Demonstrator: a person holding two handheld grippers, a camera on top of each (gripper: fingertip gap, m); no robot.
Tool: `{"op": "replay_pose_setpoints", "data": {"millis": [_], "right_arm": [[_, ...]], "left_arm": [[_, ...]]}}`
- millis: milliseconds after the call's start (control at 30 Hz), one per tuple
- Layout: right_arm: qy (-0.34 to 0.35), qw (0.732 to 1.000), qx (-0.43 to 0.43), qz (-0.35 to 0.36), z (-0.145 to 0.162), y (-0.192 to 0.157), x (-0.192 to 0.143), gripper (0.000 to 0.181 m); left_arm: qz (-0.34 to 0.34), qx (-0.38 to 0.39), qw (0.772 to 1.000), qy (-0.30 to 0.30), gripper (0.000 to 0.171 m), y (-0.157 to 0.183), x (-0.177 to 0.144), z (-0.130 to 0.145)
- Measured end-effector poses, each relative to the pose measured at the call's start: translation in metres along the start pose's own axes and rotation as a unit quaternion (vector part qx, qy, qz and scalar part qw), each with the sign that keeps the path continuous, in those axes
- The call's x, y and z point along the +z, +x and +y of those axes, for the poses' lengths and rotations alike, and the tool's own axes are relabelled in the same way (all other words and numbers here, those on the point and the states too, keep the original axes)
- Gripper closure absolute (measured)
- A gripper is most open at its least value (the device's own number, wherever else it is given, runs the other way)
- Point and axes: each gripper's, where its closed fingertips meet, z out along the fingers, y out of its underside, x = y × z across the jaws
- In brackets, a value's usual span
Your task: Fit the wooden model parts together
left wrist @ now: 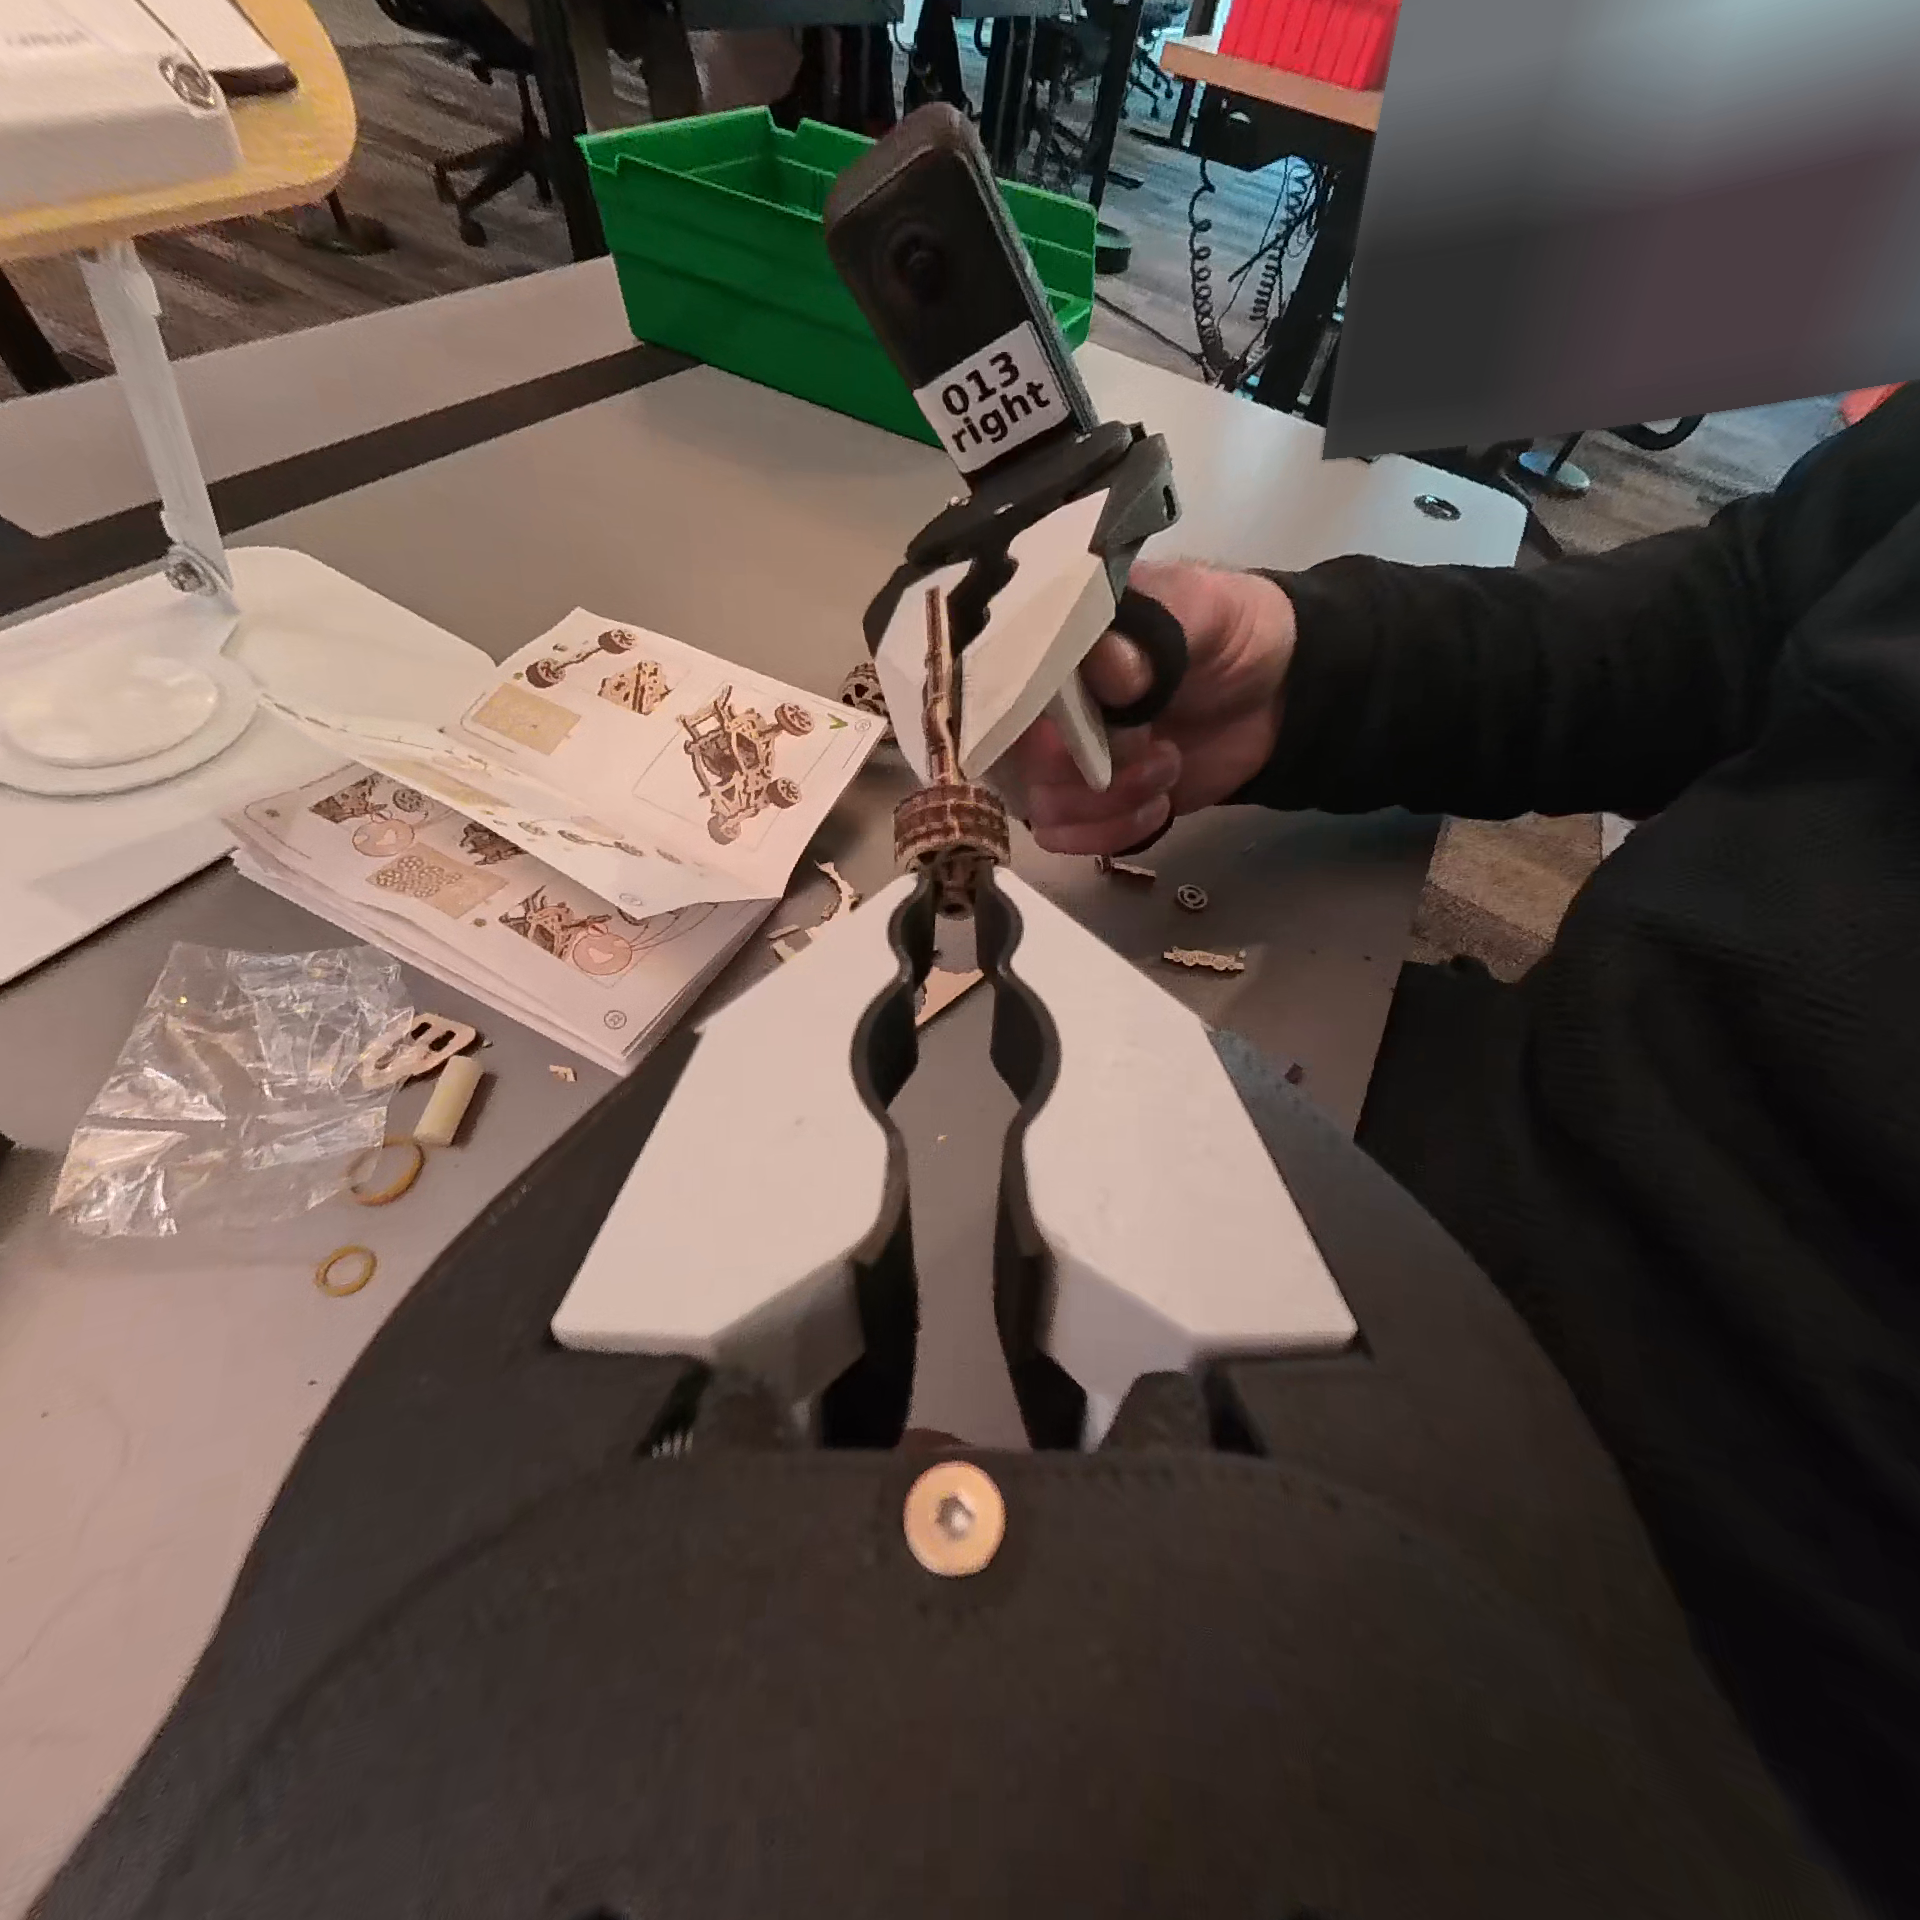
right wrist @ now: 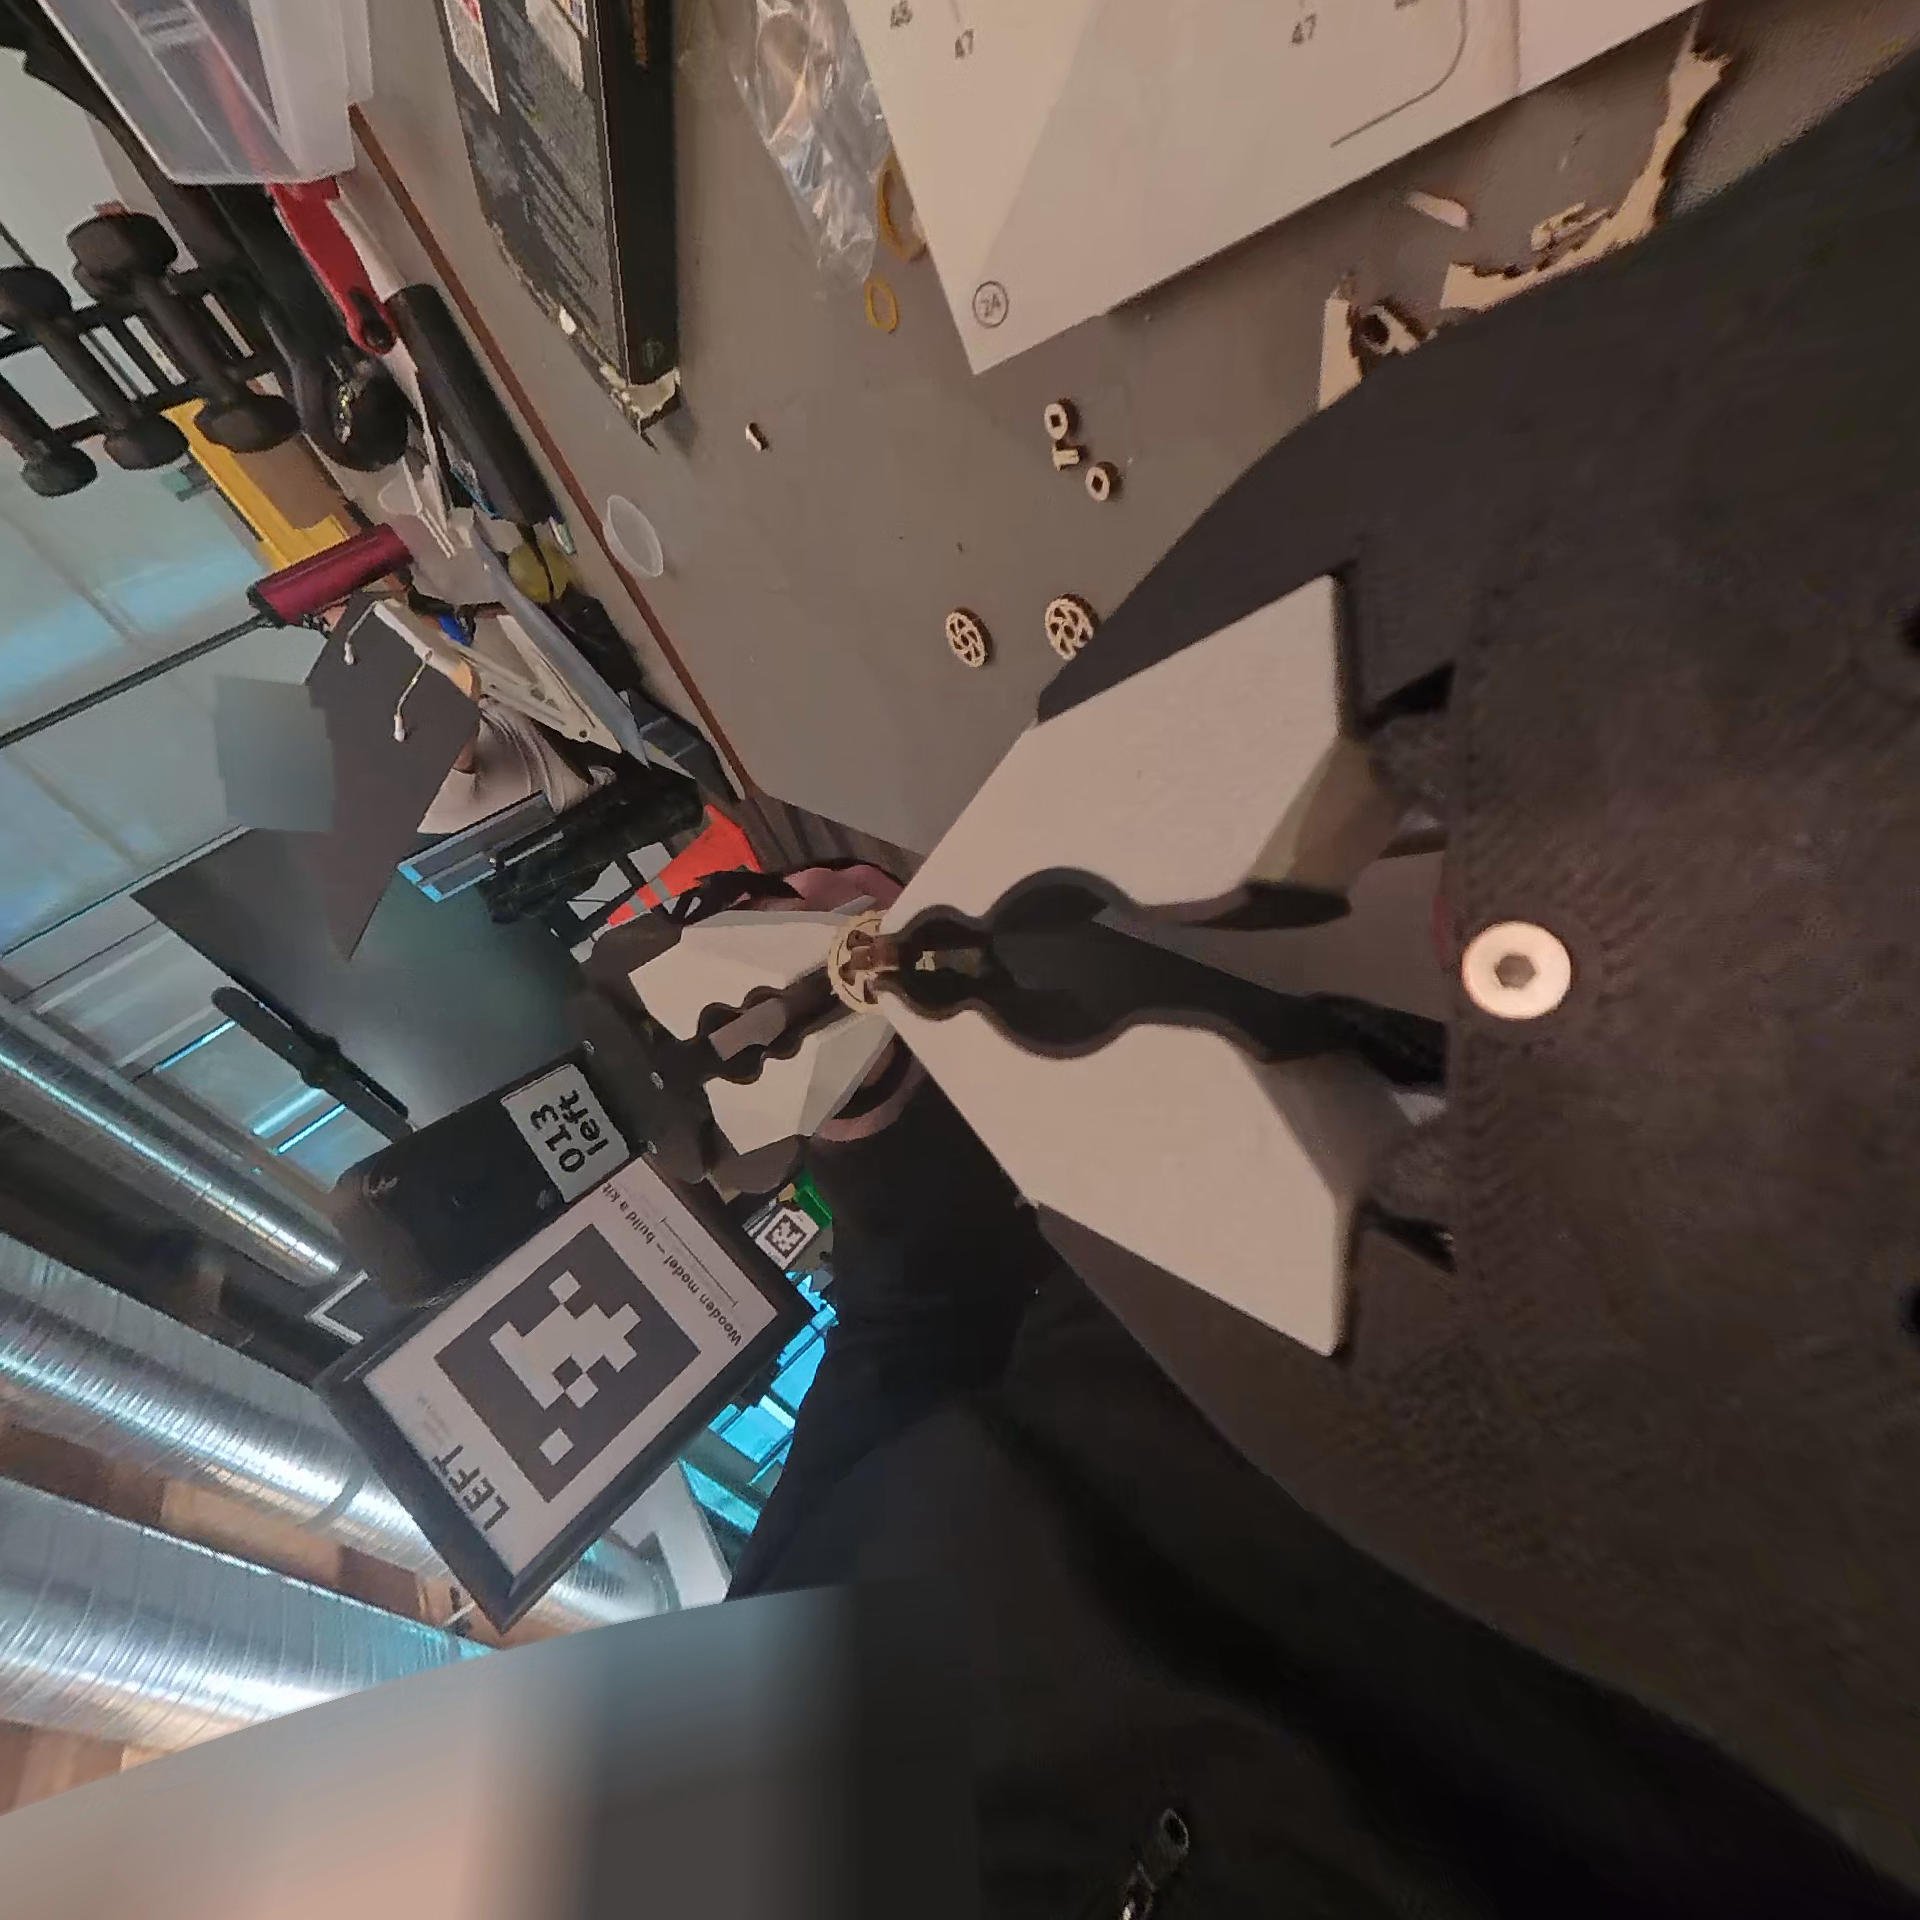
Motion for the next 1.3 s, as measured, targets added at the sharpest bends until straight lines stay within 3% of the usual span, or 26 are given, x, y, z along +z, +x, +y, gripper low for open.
{"op": "replay_pose_setpoints", "data": {"millis": [167,433,567,667,867,933,1000,1067,1167,1300], "right_arm": [[0.023,0.999,-0.006,0.032,0.003,0.006,-0.004,0.180],[0.082,0.994,-0.017,0.066,0.003,0.004,-0.008,0.180],[0.059,0.998,0.003,0.025,0.007,-0.005,-0.008,0.180],[0.036,0.998,-0.011,0.043,0.012,-0.002,-0.005,0.180],[0.018,0.993,-0.065,0.094,0.018,-0.005,-0.005,0.180],[0.003,0.998,-0.031,0.063,0.026,-0.013,-0.006,0.180],[0.050,0.998,0.010,0.030,0.008,-0.020,-0.027,0.180],[0.007,0.997,-0.028,0.070,0.014,-0.013,-0.035,0.181],[-0.014,0.996,-0.043,0.083,0.019,-0.014,-0.026,0.180],[-0.017,0.991,-0.060,0.115,0.022,-0.002,-0.034,0.180]], "left_arm": [[0.017,-0.077,0.996,0.047,0.167,-0.004,0.005,0.003],[0.040,-0.188,0.970,0.149,0.168,-0.004,0.006,-0.002],[0.044,-0.118,0.985,0.119,0.167,0.009,0.004,0.000],[0.016,-0.062,0.996,0.068,0.167,0.007,0.004,0.008],[0.048,-0.129,0.987,0.088,0.167,0.010,0.005,0.013],[0.060,-0.097,0.991,0.069,0.167,0.023,0.004,0.018],[0.060,-0.058,0.996,0.029,0.167,0.029,-0.004,0.030],[0.055,-0.066,0.996,0.026,0.167,0.025,-0.012,0.029],[0.005,-0.049,0.996,-0.077,0.167,0.010,0.000,0.061],[-0.057,-0.018,0.974,-0.220,0.167,-0.005,0.020,0.119]]}}
